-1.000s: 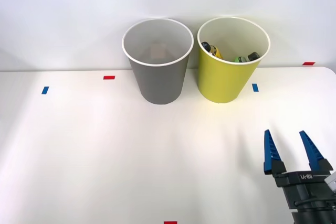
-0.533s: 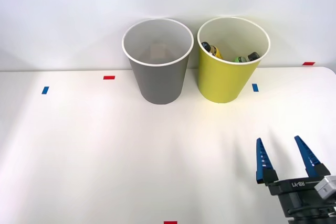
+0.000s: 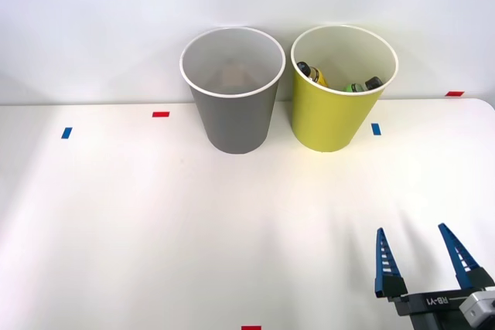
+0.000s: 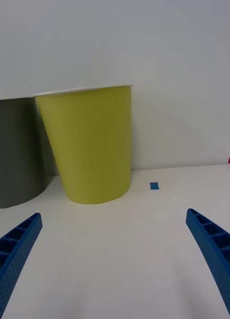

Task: Put cans in the gray bin, plastic bottles in the light green bin

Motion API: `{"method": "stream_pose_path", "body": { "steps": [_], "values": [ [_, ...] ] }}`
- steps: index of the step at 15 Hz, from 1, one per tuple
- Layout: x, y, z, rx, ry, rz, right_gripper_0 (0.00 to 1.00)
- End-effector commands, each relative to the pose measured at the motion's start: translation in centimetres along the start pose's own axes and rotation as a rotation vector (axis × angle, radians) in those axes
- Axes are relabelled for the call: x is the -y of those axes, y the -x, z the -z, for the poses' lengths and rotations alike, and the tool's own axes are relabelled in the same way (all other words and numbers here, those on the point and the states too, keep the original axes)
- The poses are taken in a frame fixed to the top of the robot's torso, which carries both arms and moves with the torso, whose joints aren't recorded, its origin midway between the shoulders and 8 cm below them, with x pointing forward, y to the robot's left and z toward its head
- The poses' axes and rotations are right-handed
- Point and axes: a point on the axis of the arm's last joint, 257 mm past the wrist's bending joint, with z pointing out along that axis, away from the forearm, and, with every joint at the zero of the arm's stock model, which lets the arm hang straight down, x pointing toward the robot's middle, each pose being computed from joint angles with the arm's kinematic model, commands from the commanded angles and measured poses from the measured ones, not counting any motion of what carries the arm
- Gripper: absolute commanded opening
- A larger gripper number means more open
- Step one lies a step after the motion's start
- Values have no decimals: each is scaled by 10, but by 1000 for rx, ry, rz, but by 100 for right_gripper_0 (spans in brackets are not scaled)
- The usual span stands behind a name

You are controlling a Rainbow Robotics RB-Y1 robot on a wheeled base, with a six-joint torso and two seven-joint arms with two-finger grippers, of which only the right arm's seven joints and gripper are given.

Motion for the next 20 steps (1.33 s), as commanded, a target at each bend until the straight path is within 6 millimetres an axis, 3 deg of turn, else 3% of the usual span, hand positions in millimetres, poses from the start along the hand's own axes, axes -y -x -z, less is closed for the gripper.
{"method": "stream_pose_path", "body": {
  "steps": [1,8,14,20],
  "values": [
    [-5,-4,19,2,12,30,100],
    [-9,-26,68,-49,45,108,100],
    [-4,-38,92,-111,12,67,100],
    [-19,-43,104,-131,-4,-18,100]
  ]
}}
